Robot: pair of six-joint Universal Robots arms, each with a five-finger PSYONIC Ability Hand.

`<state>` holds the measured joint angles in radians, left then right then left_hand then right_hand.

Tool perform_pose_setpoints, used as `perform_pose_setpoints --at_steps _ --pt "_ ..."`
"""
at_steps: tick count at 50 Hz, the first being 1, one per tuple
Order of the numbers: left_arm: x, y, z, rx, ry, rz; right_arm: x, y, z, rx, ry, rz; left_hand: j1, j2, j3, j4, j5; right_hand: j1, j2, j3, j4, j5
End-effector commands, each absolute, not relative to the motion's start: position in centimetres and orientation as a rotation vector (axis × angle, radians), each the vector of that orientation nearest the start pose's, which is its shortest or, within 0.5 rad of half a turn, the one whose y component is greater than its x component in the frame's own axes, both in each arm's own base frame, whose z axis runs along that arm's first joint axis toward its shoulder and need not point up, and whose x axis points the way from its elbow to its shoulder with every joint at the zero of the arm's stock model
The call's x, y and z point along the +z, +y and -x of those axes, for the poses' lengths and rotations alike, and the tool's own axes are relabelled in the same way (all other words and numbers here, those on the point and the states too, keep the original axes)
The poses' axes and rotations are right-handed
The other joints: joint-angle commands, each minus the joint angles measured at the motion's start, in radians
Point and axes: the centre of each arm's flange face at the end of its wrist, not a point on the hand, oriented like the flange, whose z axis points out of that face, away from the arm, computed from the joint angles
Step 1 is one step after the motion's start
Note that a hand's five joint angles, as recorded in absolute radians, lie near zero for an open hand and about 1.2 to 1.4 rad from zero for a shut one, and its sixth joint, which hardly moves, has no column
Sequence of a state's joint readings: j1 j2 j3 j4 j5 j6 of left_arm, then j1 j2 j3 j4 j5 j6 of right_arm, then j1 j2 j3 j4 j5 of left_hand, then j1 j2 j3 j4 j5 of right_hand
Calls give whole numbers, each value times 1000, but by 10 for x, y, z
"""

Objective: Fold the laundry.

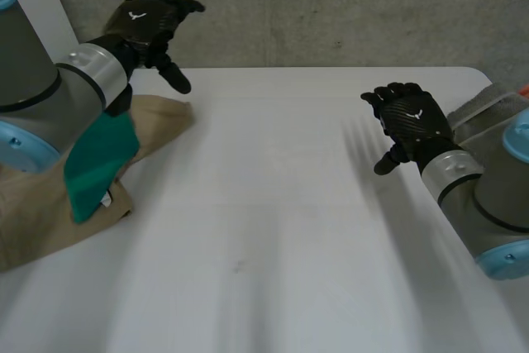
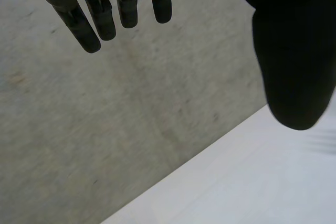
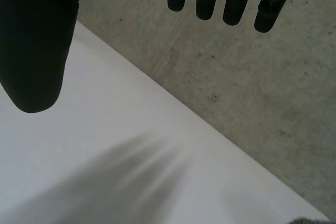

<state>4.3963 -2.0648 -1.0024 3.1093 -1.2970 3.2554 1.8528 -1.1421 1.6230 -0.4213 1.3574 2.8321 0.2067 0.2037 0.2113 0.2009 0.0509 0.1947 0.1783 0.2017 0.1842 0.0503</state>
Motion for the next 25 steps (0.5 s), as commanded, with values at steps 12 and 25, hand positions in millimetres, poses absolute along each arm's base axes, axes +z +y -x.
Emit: perform_pose_setpoints --at_steps 12,25 --pt "177 -457 183 -1685 2105 -997 167 -319 -255 -2077 2037 1005 -32 -29 -37 -26 -51 -20 -4 -27 -10 -50" --pt "152 -483 170 -1807 1972 -1046 158 -316 -260 -2063 2040 1070 13 16 8 18 -6 -20 -4 -27 -10 -50"
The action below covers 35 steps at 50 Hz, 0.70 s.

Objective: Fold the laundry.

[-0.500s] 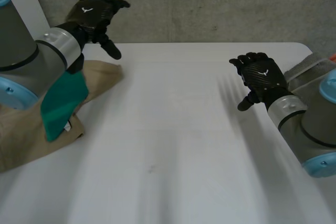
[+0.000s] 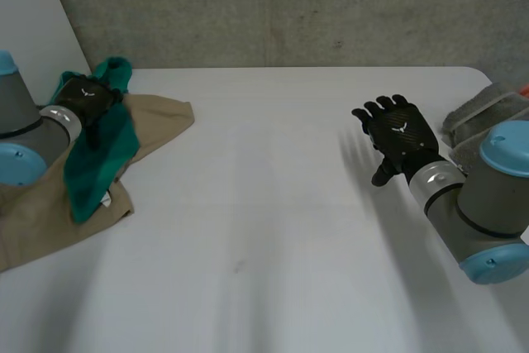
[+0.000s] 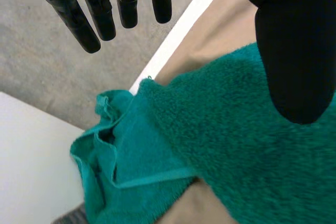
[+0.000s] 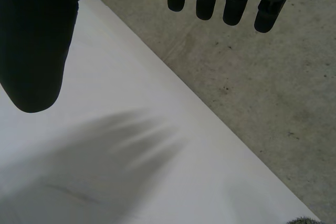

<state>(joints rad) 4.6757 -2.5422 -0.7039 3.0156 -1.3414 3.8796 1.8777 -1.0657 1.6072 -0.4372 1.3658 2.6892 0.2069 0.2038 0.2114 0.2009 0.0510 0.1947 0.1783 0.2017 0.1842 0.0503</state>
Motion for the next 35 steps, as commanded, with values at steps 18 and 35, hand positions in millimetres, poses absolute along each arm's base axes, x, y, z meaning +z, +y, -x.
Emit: perform_pose_setpoints --at_steps 18,35 --pt "122 -486 175 -1651 1849 -1168 158 -316 -260 -2069 2035 1093 968 971 963 974 949 -20 -4 -27 -10 -50" --pt "290 -417 234 -2189 1839 -904 168 -320 -255 -2108 2027 1066 1189 1192 1185 1195 1171 -20 -4 -27 -10 -50"
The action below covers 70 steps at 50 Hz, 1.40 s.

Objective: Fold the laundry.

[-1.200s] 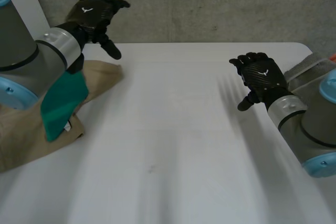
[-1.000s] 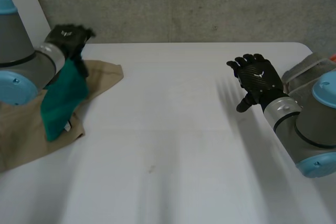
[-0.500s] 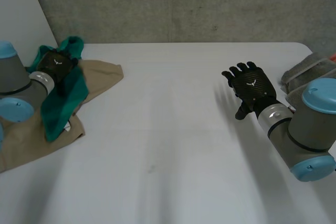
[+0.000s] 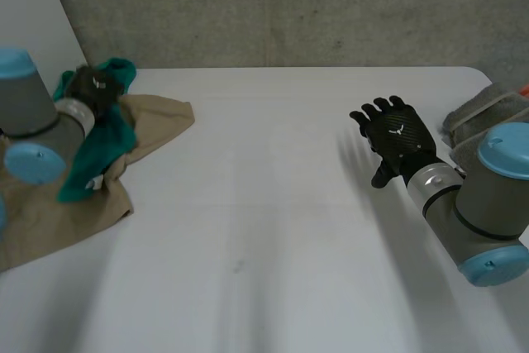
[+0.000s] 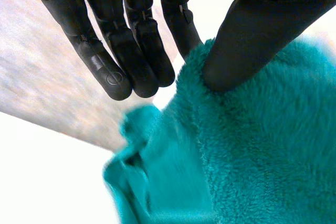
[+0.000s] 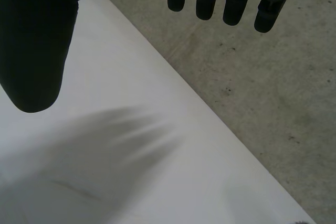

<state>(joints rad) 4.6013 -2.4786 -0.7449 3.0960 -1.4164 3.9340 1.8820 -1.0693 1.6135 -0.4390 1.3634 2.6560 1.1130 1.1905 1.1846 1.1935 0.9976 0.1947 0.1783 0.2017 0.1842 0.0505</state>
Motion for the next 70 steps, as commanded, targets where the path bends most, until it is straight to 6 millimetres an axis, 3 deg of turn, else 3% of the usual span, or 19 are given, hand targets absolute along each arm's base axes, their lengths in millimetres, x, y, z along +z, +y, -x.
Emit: perform_pose_setpoints --at_steps 1,5,9,13,19,22,23,24,27,34,39,43,51,54,57,59,61,65,70 --pt "318 -399 246 -2304 1819 -876 170 -321 -254 -2116 2025 1060 283 206 212 203 224 -20 -4 -27 -10 -50" --pt "383 -351 271 -2547 1718 -857 170 -322 -253 -2121 2026 1061 283 206 212 203 224 -20 -4 -27 -10 -50" --pt "427 -306 283 -2685 1653 -860 170 -322 -252 -2121 2030 1061 283 206 212 203 224 -20 -4 -27 -10 -50" --pt "447 -274 292 -2758 1622 -876 171 -324 -251 -2129 2030 1056 283 206 212 203 224 -20 -4 -27 -10 -50" --pt "439 -260 305 -2745 1649 -919 172 -328 -249 -2145 2029 1050 283 206 212 203 224 -20 -4 -27 -10 -50" --pt "412 -269 311 -2656 1720 -976 172 -329 -248 -2147 2032 1049 217 139 145 136 158 -20 -4 -27 -10 -50" --pt "404 -273 313 -2624 1741 -990 172 -329 -247 -2147 2033 1048 7 -71 -65 -74 -52 -20 -4 -27 -10 -50" --pt "386 -285 314 -2559 1775 -1016 172 -330 -247 -2150 2034 1051 -487 -564 -558 -567 -546 -20 -4 -27 -10 -50" --pt "345 -317 310 -2401 1848 -1049 171 -331 -246 -2155 2038 1055 -939 -1016 -1010 -1019 -998 -20 -4 -27 -10 -50" --pt "266 -385 284 -2090 1872 -1133 166 -331 -246 -2151 2047 1098 -939 -1016 -1010 -1019 -998 -20 -4 -27 -10 -50" --pt "208 -439 248 -1890 1813 -1229 160 -330 -248 -2142 2051 1137 -939 -1016 -1010 -1019 -998 -20 -4 -27 -10 -50" --pt "176 -469 217 -1787 1800 -1272 156 -330 -249 -2134 2059 1156 -876 -954 -948 -957 -935 -20 -4 -27 -10 -50" --pt "132 -497 176 -1673 1815 -1330 150 -330 -249 -2122 2069 1177 -832 -910 -904 -913 -891 -20 -4 -27 -10 -50" --pt "125 -500 173 -1686 1808 -1349 149 -330 -249 -2122 2072 1181 -809 -886 -880 -889 -868 -20 -4 -27 -10 -50" --pt "120 -501 175 -1714 1789 -1390 147 -330 -250 -2121 2071 1187 -554 -632 -626 -635 -613 -20 -4 -27 -10 -50" --pt "123 -499 180 -1744 1774 -1411 146 -329 -251 -2115 2075 1188 108 30 36 27 49 -20 -4 -27 -10 -50" --pt "129 -498 183 -1759 1760 -1413 146 -329 -251 -2118 2076 1187 283 206 212 203 224 -20 -4 -27 -10 -50" --pt "164 -485 199 -1804 1753 -1377 144 -327 -253 -2114 2083 1190 283 206 212 203 224 -20 -4 -27 -10 -50" --pt "251 -448 239 -2046 1647 -1278 142 -323 -257 -2106 2077 1203 283 206 212 203 224 -20 -4 -27 -10 -50"
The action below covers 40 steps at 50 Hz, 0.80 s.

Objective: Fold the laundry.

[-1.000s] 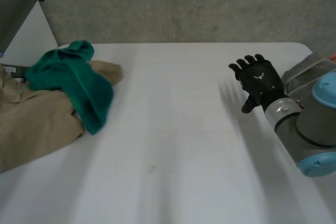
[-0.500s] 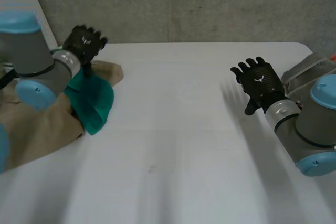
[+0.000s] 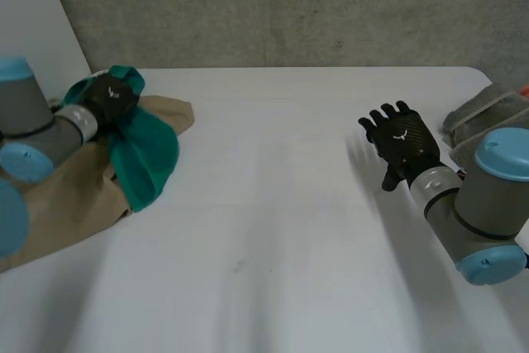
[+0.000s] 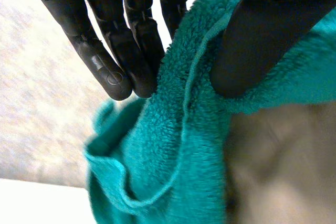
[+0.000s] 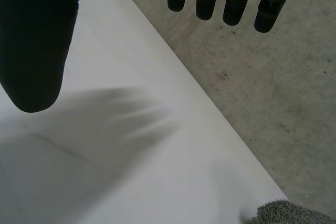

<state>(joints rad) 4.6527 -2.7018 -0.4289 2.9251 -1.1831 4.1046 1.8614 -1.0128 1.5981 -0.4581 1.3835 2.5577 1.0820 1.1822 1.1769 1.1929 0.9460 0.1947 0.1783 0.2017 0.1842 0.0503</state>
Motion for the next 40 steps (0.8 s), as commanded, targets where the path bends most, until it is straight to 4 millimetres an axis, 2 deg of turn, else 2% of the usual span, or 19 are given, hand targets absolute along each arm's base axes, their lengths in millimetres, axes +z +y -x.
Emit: perform_pose_setpoints --at_steps 1,2,3,6,7,8,10,11,15,17,21,25,26,29,30,35,37,38,40 --pt "266 -441 244 -2089 1621 -1260 141 -323 -257 -2104 2076 1209 314 214 219 203 276 -20 -4 -27 -10 -50" --pt "280 -433 250 -2135 1601 -1240 141 -323 -258 -2105 2074 1214 314 214 219 203 276 -20 -4 -27 -10 -50" --pt "308 -417 258 -2210 1554 -1201 140 -322 -258 -2105 2072 1225 314 214 219 203 276 -20 -4 -27 -10 -50" --pt "346 -390 271 -2320 1506 -1148 140 -322 -258 -2107 2072 1236 314 214 219 203 276 -20 -4 -27 -10 -50" --pt "369 -370 279 -2389 1484 -1116 141 -322 -257 -2113 2071 1240 314 214 219 203 276 -20 -4 -27 -10 -50" --pt "381 -359 283 -2423 1473 -1098 142 -322 -257 -2114 2072 1239 314 214 219 203 276 -20 -4 -27 -10 -50" --pt "399 -339 289 -2476 1463 -1074 143 -323 -256 -2120 2070 1236 314 214 219 203 276 -20 -4 -27 -10 -50" --pt "413 -321 295 -2520 1462 -1060 144 -324 -256 -2124 2069 1232 314 214 219 203 276 -20 -4 -27 -10 -50" --pt "427 -289 309 -2557 1485 -1071 149 -327 -253 -2144 2069 1212 314 214 219 203 276 -20 -4 -27 -10 -50" --pt "424 -279 317 -2547 1516 -1094 152 -328 -251 -2152 2069 1200 314 214 219 203 276 -20 -4 -27 -10 -50" --pt "401 -262 336 -2463 1662 -1194 159 -332 -246 -2178 2068 1158 314 214 219 203 276 -20 -4 -27 -10 -50" --pt "366 -244 357 -2341 1823 -1307 169 -339 -240 -2214 2067 1110 314 214 219 203 276 -20 -4 -27 -10 -50" --pt "345 -241 367 -2283 1898 -1336 173 -342 -236 -2230 2073 1082 314 214 219 203 276 -20 -4 -27 -10 -50" --pt "315 -237 380 -2209 2015 -1354 177 -347 -231 -2246 2086 1033 314 214 219 203 276 -20 -4 -27 -10 -50" --pt "294 -234 388 -2161 2091 -1351 179 -350 -228 -2253 2098 999 314 214 219 203 276 -20 -4 -27 -10 -50" --pt "242 -227 406 -2038 2288 -1299 184 -355 -225 -2266 2122 913 314 214 219 203 276 -20 -4 -27 -10 -50" --pt "233 -227 408 -2019 2338 -1270 185 -355 -225 -2268 2130 899 146 45 51 35 107 -20 -4 -27 -10 -50" --pt "232 -224 410 -2019 2377 -1244 185 -355 -225 -2265 2142 883 -167 -267 -262 -278 -205 -20 -4 -27 -10 -50" --pt "234 -221 409 -2020 2404 -1226 185 -354 -225 -2258 2161 873 -456 -556 -551 -567 -495 -20 -4 -27 -10 -50"
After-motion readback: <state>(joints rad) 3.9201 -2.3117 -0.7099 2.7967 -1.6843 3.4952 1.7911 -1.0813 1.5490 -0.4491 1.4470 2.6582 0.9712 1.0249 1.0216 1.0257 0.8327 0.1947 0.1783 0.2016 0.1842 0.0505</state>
